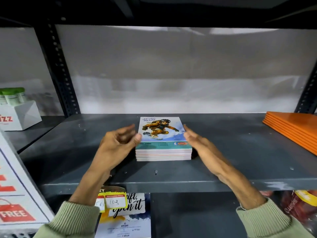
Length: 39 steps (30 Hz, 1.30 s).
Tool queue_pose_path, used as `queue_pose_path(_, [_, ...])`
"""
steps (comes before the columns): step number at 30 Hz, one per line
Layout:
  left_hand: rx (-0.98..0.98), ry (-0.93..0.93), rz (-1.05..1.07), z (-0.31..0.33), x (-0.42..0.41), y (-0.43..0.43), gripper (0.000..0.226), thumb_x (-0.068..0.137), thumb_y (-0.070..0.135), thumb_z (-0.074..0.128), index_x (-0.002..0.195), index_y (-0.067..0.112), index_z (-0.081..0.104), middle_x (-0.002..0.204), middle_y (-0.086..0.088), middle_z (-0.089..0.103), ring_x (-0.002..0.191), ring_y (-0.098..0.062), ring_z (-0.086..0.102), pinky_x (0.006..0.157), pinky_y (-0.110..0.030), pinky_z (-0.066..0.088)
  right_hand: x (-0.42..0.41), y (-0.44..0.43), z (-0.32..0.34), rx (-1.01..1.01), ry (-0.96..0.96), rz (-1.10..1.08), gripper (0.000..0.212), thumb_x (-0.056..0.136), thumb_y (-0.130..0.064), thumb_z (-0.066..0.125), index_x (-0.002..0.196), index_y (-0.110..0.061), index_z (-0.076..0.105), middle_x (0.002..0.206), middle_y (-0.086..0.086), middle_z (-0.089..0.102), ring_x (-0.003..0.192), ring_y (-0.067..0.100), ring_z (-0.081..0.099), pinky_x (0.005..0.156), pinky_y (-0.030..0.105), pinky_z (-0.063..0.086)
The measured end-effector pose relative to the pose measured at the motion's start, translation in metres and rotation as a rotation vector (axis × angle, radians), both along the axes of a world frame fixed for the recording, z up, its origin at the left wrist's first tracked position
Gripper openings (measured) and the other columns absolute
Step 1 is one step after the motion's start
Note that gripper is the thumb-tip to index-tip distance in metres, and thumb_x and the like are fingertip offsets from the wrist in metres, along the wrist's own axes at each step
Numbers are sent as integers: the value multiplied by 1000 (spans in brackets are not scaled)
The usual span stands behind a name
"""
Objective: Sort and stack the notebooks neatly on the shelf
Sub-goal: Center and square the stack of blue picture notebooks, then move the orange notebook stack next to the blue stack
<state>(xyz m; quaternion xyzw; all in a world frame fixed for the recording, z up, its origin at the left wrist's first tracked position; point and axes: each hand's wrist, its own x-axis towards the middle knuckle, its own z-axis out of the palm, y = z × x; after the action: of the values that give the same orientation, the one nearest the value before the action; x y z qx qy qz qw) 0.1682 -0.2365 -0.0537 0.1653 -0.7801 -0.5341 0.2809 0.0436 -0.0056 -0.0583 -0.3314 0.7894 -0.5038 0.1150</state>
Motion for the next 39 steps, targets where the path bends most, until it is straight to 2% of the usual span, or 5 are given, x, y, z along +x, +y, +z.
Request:
queue_pose_path(4, [332, -80, 196, 18, -23, 12, 90, 77, 84, 27, 142, 26, 48, 141, 10, 58, 132, -23, 50, 108, -42, 41, -25, -26, 9, -316, -307, -171, 44, 91, -70, 31, 82, -50, 69, 64, -28, 71, 66, -11, 69, 75, 22, 44])
queue_pose_path(15, [682, -116, 118, 14, -63, 25, 46, 98, 53, 39, 110, 19, 68, 67, -10, 79, 53, -30, 74, 49, -35, 59, -36, -65, 9, -191, -584, -253, 40, 93, -47, 40, 87, -19, 67, 71, 14, 76, 53, 26, 68, 54, 30, 53])
queue_pose_path(29, [799, -84, -28, 13, -119, 114, 40, 94, 38, 47, 98, 12, 76, 85, -18, 80, 66, -35, 77, 58, -42, 62, -80, 38, 15, -245, -644, -323, 43, 93, -48, 47, 83, -10, 66, 56, 13, 73, 43, 25, 68, 44, 28, 54])
queue_pose_path(35, [602, -150, 24, 23, -114, 132, 43, 95, 43, 46, 115, 11, 66, 81, -16, 80, 65, -33, 76, 57, -33, 59, -94, 61, 15, -123, -524, -224, 53, 95, -57, 36, 84, -15, 67, 65, 6, 75, 55, 17, 69, 52, 22, 51])
queue_pose_path(39, [223, 7, 198, 54, -126, 165, 55, 98, 53, 40, 146, 26, 41, 142, 0, 55, 117, -11, 58, 93, -24, 41, -127, 105, 31, -216, -367, -195, 63, 94, -61, 33, 149, -30, 36, 158, -2, 36, 143, 17, 35, 116, 36, 23])
